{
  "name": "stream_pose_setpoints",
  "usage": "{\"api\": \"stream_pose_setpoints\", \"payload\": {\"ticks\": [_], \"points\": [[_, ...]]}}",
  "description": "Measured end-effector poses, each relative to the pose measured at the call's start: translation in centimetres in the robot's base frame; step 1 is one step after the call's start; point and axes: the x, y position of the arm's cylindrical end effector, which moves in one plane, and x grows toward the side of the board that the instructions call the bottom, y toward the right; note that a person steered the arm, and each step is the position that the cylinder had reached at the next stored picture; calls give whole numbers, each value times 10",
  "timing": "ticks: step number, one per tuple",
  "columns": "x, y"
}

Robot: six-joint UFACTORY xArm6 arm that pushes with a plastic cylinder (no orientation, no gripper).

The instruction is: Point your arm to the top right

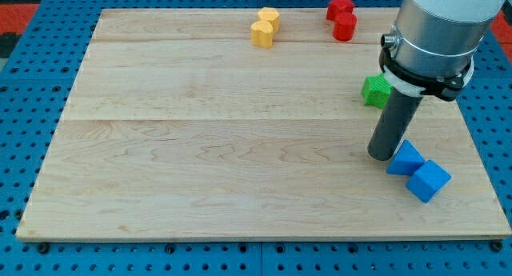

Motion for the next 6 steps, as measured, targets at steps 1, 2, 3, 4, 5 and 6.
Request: {"api": "stream_pose_setpoints", "payload": {"ticks": [1,2,3,4,5,6], "points": [[-4,0],[-13,32],[-27,131],[-47,182],[-98,183],[-228,172]]}}
